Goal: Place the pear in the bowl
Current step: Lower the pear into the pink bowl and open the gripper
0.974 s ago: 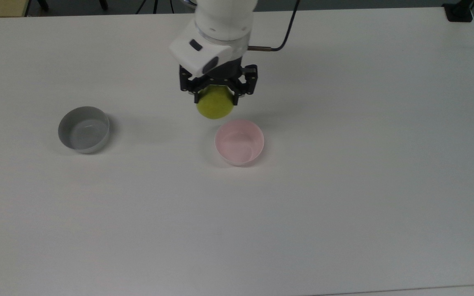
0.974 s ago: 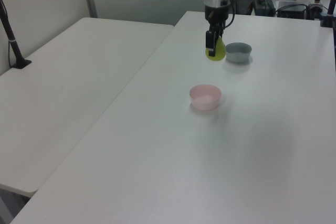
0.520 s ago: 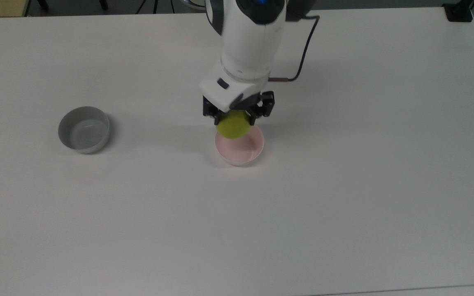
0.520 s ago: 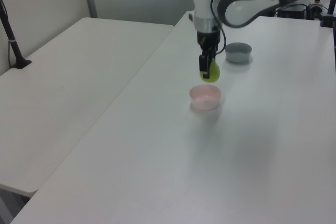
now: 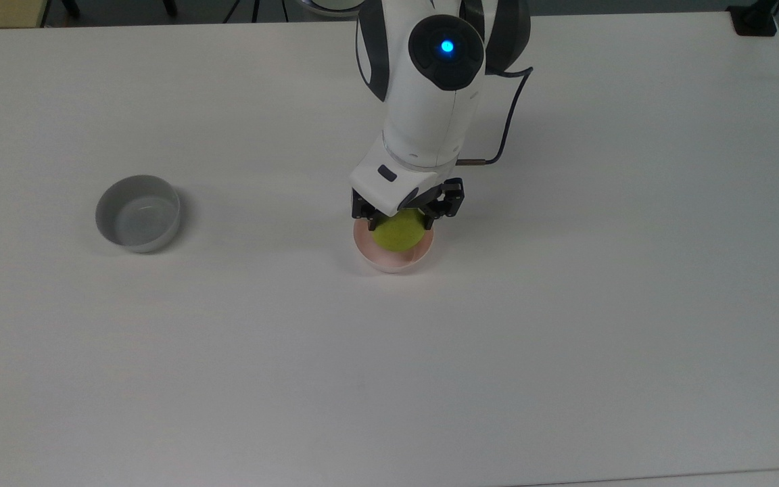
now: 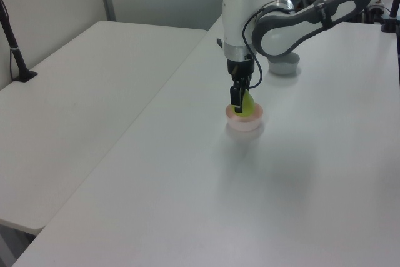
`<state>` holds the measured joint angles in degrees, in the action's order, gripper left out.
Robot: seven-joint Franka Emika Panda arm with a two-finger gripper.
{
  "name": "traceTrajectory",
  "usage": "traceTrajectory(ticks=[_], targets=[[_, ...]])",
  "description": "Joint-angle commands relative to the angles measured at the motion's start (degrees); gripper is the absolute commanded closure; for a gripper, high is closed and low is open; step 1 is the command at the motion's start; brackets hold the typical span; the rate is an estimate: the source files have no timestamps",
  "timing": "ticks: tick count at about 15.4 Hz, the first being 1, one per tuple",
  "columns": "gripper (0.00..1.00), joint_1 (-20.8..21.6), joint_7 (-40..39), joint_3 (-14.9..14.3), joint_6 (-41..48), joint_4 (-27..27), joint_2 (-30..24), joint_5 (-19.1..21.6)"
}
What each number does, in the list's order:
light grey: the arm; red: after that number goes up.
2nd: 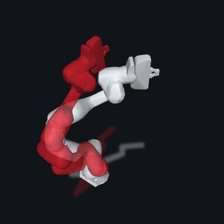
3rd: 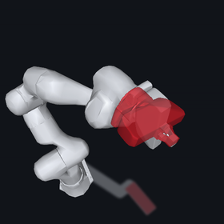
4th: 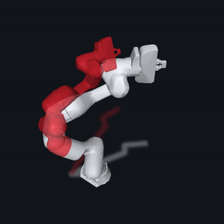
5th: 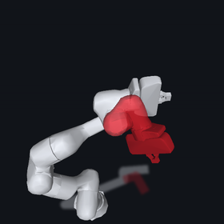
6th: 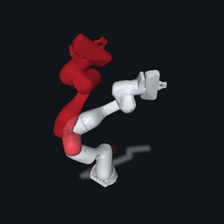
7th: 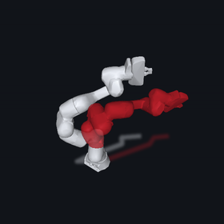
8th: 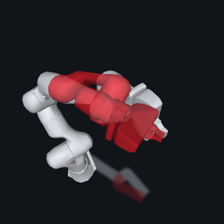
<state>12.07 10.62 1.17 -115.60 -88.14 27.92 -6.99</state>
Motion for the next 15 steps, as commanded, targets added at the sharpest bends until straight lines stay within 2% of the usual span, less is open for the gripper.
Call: traceTrajectory(ticks=[1,3,5,7,11,15], targets=[[0.35,0.5,0.9,-0.55,-1.82,-1.34,0.2,-0.13],[0.34,0.5,0.9,-0.55,-2.88,-1.34,0.64,-0.22],[0.25,0.5,0.9,-0.55,-2.97,-1.42,0.73,-0.22],[0.21,0.59,0.9,-0.55,-2.97,-1.34,1.08,-0.22],[0.0,0.59,0.98,-0.55,-2.88,-1.25,1.26,-0.22],[0.0,0.33,2.04,-0.55,-2.09,-0.9,0.12,-0.31]])
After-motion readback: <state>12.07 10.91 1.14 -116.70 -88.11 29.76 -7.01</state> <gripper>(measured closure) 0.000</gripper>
